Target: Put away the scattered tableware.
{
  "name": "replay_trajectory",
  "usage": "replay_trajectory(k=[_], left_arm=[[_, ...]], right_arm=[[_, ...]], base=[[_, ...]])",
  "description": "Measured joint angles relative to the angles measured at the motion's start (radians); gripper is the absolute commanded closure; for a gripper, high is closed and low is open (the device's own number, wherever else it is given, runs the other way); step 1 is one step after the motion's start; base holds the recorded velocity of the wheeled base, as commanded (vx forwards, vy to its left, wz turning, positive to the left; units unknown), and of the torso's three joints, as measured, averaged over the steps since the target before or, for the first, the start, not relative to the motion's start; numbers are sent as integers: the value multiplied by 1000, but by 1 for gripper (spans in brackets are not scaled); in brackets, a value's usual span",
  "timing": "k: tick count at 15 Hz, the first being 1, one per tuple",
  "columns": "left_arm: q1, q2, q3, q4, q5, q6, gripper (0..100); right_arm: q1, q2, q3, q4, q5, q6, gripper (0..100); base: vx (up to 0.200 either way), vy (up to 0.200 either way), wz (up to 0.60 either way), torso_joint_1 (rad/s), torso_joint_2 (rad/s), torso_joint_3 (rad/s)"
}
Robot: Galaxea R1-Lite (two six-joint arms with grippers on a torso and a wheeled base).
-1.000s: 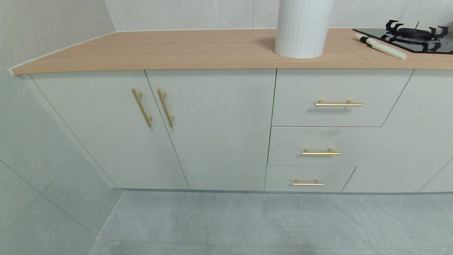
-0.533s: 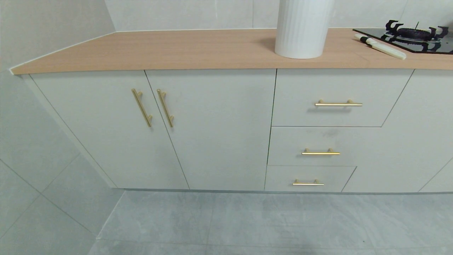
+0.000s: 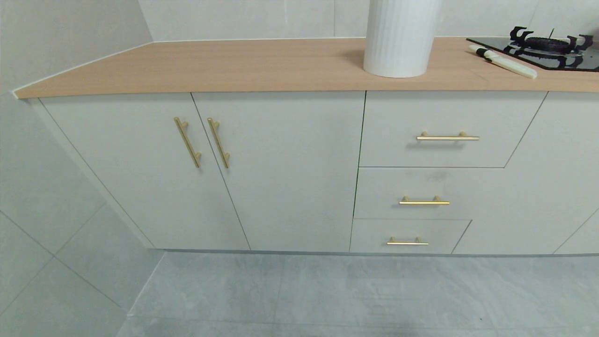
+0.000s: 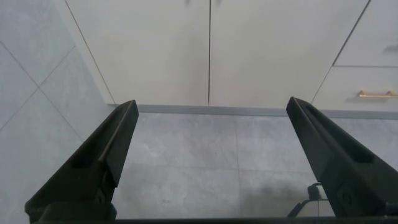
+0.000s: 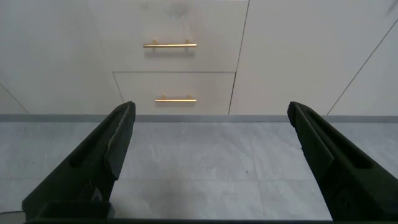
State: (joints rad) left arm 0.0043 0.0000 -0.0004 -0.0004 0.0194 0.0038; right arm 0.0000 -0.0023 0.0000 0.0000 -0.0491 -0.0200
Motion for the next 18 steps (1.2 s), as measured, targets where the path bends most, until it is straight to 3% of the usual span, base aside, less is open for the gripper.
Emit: replay_trajectory(k=[18], left_arm=[[0,0,-1,1,0,-5,0]], right_arm=[[-1,1,0,2,1,-1,0]], base=[[189,0,0,2,2,2]])
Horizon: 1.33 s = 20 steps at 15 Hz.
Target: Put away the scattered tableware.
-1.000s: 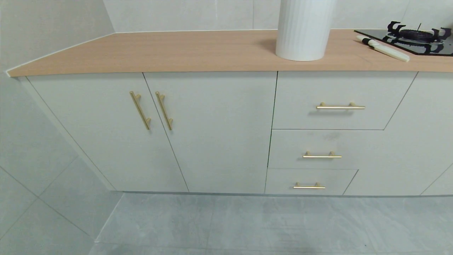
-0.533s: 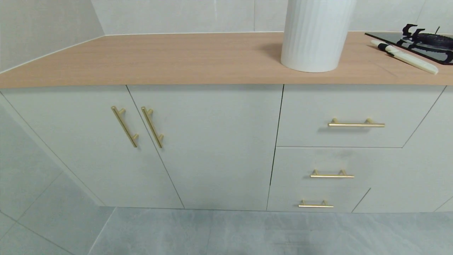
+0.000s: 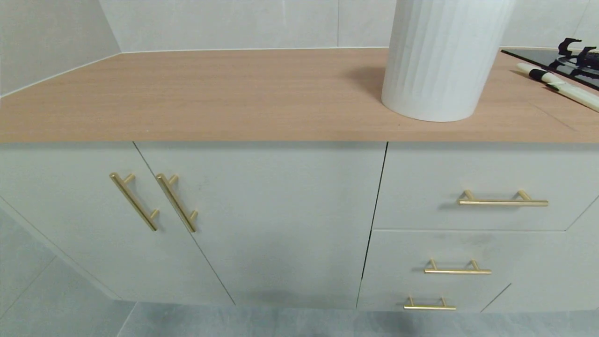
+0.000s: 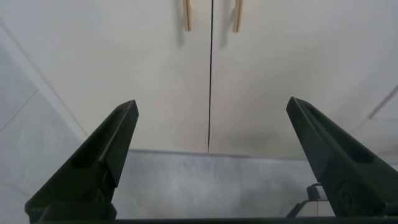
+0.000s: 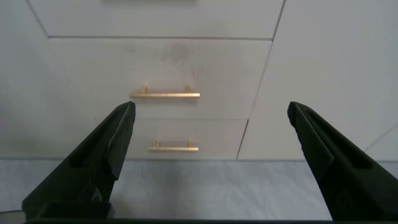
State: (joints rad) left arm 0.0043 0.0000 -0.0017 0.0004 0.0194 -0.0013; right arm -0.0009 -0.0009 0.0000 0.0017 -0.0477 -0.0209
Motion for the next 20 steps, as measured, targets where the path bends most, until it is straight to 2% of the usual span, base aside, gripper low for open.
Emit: replay_trajectory(k=[2,5,17,20], left_arm=[[0,0,0,0,0,0,0],[0,0,0,0,0,0,0],[0,0,0,0,0,-1,0],[0,0,0,0,0,0,0]], right_arm=[[1,0,0,0,0,0,0],[1,0,0,0,1,0,0],[1,1,0,0,1,1,0],[1,1,0,0,1,1,0]], base=[[0,0,0,0,0,0],[0,0,-600,-2,2,1],[0,0,0,0,0,0],[0,-200,0,-1,5,4]])
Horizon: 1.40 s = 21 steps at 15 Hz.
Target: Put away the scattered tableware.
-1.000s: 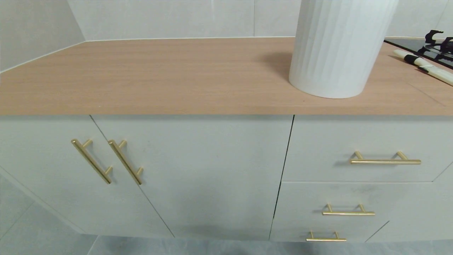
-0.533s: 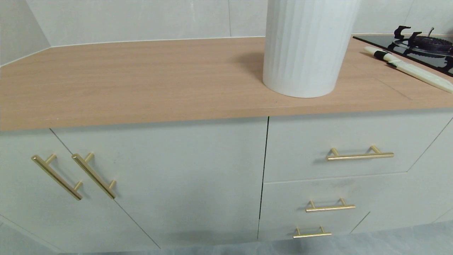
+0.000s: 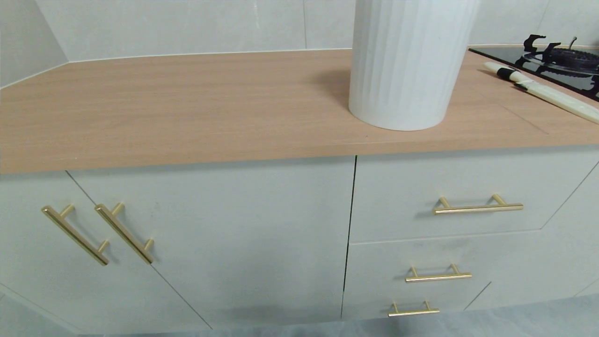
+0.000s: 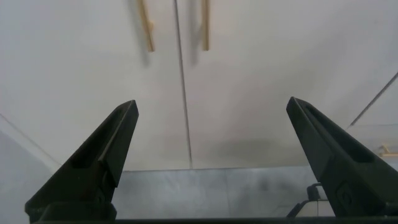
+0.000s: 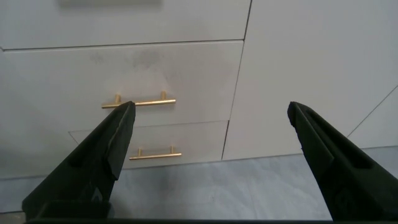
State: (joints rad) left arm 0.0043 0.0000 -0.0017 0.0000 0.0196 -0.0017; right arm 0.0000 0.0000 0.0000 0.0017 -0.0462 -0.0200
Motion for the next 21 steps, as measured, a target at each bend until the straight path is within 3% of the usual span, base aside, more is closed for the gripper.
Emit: replay_trajectory(k=[7,13,16,21], left_arm=[[0,0,0,0,0,0,0],[0,0,0,0,0,-1,0],[0,0,0,0,0,-2,0],[0,0,0,0,0,-2,0]], right_arm=[[0,0,0,0,0,0,0],[-1,0,0,0,0,-1,0],[0,0,0,0,-1,-1,0],[0,0,0,0,-1,-1,0]], base=[[0,-200,0,2,4,4],[0,0,0,0,0,0],[200,0,0,-1,-1,2],[0,0,0,0,0,0]])
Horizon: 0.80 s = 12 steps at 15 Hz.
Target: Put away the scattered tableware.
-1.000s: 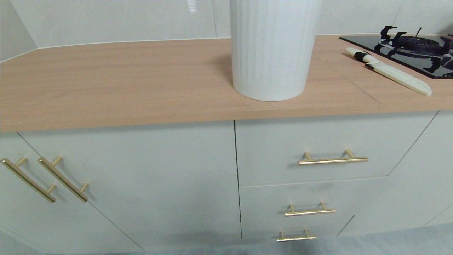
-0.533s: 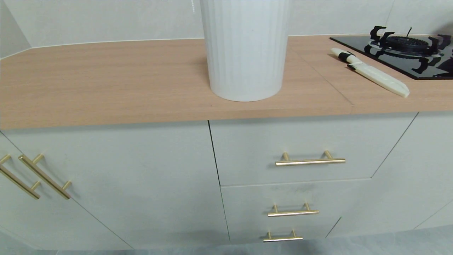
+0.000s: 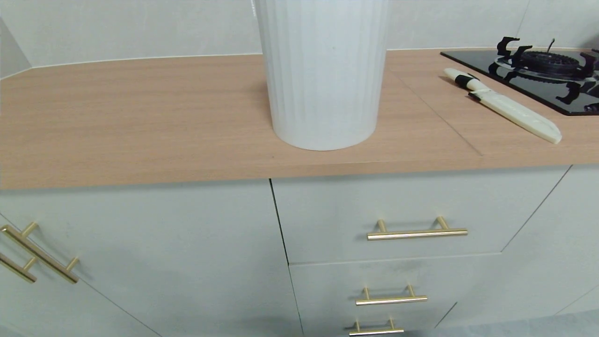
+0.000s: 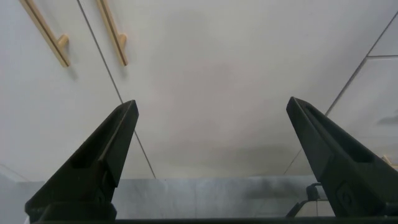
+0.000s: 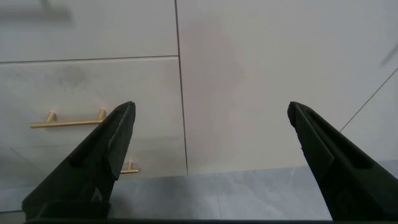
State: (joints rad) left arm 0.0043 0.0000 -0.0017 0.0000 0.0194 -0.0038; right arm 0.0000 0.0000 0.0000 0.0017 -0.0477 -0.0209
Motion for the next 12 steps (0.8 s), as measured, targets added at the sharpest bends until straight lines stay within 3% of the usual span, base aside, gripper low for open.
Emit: replay_trajectory(k=[5,8,12], left_arm=[[0,0,0,0,0,0,0],[0,0,0,0,0,0,0],[0,0,0,1,0,0,0]], right_arm=[[0,0,0,0,1,0,0],[0,0,0,0,1,0,0],[0,0,0,0,2,0,0]], base=[[0,0,0,13,-31,-10],[0,0,0,134,-180,-216],[0,0,0,146,-525,-259]])
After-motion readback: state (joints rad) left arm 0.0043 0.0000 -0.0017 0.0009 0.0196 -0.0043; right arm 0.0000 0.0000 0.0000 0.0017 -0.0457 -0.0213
